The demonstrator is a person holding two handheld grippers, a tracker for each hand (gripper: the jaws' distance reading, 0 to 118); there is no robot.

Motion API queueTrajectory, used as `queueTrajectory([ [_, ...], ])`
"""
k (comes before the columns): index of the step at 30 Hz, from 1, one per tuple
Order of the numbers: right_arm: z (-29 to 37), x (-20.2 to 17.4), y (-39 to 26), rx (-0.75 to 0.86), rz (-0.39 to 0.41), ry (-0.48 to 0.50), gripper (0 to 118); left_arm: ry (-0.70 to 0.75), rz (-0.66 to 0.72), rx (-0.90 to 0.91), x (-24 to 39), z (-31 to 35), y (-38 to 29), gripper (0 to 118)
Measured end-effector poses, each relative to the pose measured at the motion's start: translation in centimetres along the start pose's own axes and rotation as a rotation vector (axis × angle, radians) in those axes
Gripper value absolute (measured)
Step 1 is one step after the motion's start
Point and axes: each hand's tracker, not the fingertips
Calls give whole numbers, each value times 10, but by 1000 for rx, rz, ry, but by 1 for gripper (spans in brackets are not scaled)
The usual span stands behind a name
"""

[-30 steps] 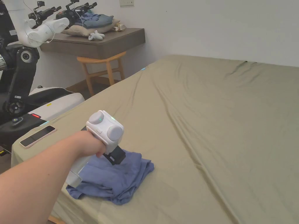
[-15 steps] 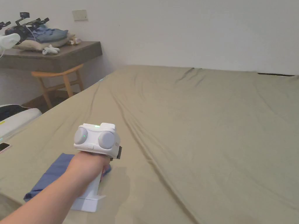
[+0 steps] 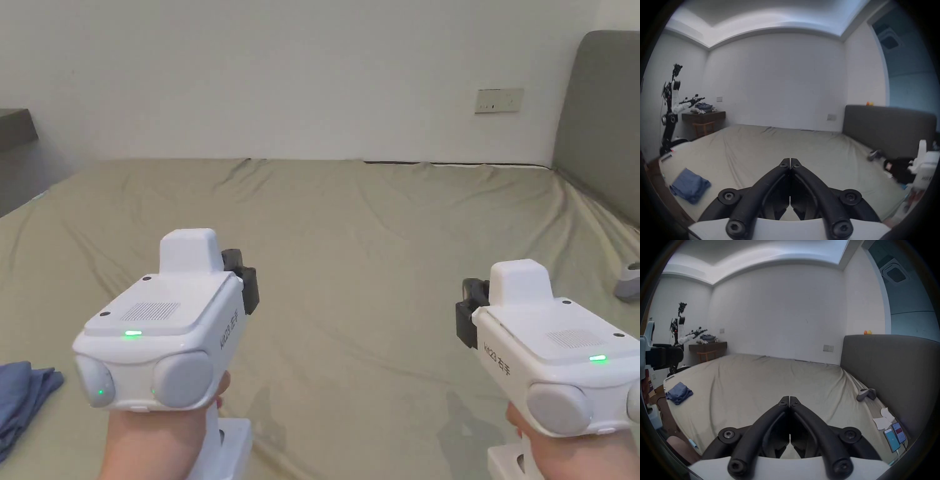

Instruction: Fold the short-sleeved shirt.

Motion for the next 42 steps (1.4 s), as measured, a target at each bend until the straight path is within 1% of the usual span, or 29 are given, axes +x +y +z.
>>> queueTrajectory([
  [1, 9, 3, 0, -6, -4, 23, 0, -38, 59, -13, 1, 9, 1, 0],
  [2, 19, 5, -2, 5, 9, 34, 0, -74, 67, -11, 3, 19, 0, 0],
  [3, 29, 5, -3, 45, 59, 20, 0, -65, -9, 34, 6, 26, -4, 0],
  [4, 37, 6, -5, 100, 113, 8, 0, -22, -103, 51, 11, 30, -8, 0],
  [5, 44, 11, -10, 77, 76, 6, 0, 4, -142, 86, 12, 36, -13, 0],
  [6, 49, 16, -13, 93, 75, -5, 0, -13, -117, 126, 9, 41, -20, 0],
  [7, 50, 19, -16, 85, 72, -12, 0, -18, -111, 120, 10, 44, -24, 0],
  [8, 51, 24, -20, 75, 50, -33, 0, 7, -127, 120, 13, 45, -30, 0],
  [10, 48, 35, -28, 46, -27, -46, 0, 6, -109, 156, 13, 49, -38, 0],
  [11, 47, 38, -32, 40, -18, -66, 0, -1, -122, 149, 14, 48, -39, 0],
  [12, 46, 40, -33, 35, 8, -73, 0, -1, -150, 130, 16, 46, -41, 0],
  [13, 46, 42, -34, 22, 3, -71, 0, 2, -152, 125, 15, 45, -44, 0],
  [14, 49, 43, -35, 35, 7, -70, 0, 1, -143, 130, 13, 46, -46, 0],
  [16, 52, 44, -36, 85, 35, -109, 0, 6, -133, 133, 11, 43, -48, 0],
  [18, 53, 43, -37, 73, 26, -104, 0, 10, -122, 110, 9, 35, -49, 0],
  [22, 49, 41, -47, 72, 46, -127, 0, 15, -111, 104, 9, 28, -59, 0],
  [26, 43, 40, -54, 65, 71, -138, 2, 10, -139, 96, 12, 25, -72, 0],
  [27, 42, 40, -54, 70, 72, -142, 6, 11, -137, 101, 12, 25, -72, 2],
  [28, 42, 40, -54, 66, 62, -131, 20, 10, -132, 103, 13, 24, -73, 18],
  [29, 41, 40, -55, 62, 58, -121, 42, 2, -124, 97, 12, 22, -72, 43],
  [30, 40, 38, -56, 59, 55, -119, 72, -7, -112, 84, 11, 20, -72, 73],
  [31, 40, 36, -58, 57, 54, -121, 111, -11, -105, 75, 10, 19, -71, 107],
  [32, 39, 35, -59, 53, 60, -122, 118, -8, -103, 74, 10, 18, -73, 118],
  [33, 43, 34, -62, 90, 117, -178, 118, 7, -109, 105, 6, 23, -78, 117],
  [34, 42, 29, -64, 74, 143, -125, 118, 7, -121, 105, 7, 23, -79, 117],
  [35, 42, 28, -65, 52, 104, -126, 118, 14, -131, 108, 10, 21, -77, 117],
  [36, 42, 28, -66, 60, 106, -130, 118, 13, -131, 115, 12, 20, -76, 117],
  [39, 42, 31, -66, 54, 48, -136, 118, 13, -100, 115, 11, 19, -75, 118],
  [42, 43, 34, -67, 64, 24, -135, 118, 7, -89, 110, 11, 18, -75, 118],
])
